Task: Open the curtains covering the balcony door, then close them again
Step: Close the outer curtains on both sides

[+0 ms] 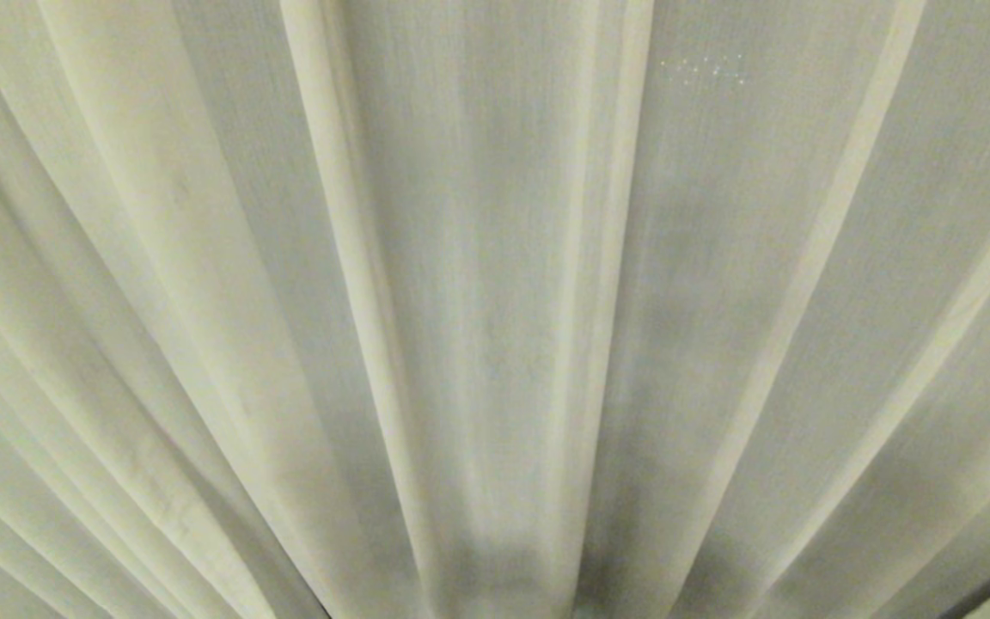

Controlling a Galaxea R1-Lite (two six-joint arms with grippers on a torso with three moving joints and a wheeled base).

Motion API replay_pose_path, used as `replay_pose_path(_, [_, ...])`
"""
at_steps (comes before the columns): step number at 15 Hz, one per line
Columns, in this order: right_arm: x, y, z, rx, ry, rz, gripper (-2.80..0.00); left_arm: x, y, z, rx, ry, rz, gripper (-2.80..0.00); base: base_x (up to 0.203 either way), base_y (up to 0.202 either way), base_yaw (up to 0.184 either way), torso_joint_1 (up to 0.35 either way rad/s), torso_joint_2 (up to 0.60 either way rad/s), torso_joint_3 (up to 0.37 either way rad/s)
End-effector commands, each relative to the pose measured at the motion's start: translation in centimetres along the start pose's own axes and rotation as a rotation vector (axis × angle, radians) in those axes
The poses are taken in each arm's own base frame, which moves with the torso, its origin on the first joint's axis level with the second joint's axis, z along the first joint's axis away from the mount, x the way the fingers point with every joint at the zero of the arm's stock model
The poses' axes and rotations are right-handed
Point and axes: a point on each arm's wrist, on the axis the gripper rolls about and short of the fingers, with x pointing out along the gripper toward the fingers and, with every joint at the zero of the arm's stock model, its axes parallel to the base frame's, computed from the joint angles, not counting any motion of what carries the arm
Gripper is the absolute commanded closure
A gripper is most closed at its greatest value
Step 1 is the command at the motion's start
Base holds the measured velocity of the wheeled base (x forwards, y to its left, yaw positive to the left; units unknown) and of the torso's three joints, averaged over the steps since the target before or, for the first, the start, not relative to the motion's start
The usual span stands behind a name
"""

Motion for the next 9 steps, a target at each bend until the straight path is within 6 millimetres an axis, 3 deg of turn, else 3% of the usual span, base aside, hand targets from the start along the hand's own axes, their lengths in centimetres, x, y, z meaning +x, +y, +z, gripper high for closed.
replay_pose_path(1, [0.01, 0.0, 0.0, -0.001, 0.001, 0.002, 0.0, -0.02, 0.0, -0.02, 0.0, -0.002, 0.0, 0.0, 0.0, 0.0, 0.0, 0.0, 0.0, 0.0])
replay_pose_path(4, [0.01, 0.0, 0.0, -0.001, 0.001, 0.002, 0.0, -0.02, 0.0, 0.0, 0.0, -0.003, 0.0, 0.0, 0.002, 0.025, -0.002, -0.001, 0.0, 0.001])
replay_pose_path(9, [0.01, 0.0, 0.0, -0.001, 0.001, 0.002, 0.0, -0.02, -0.02, 0.0, 0.0, -0.004, -0.009, 0.0, 0.001, 0.177, 0.0, 0.011, 0.0, 0.005])
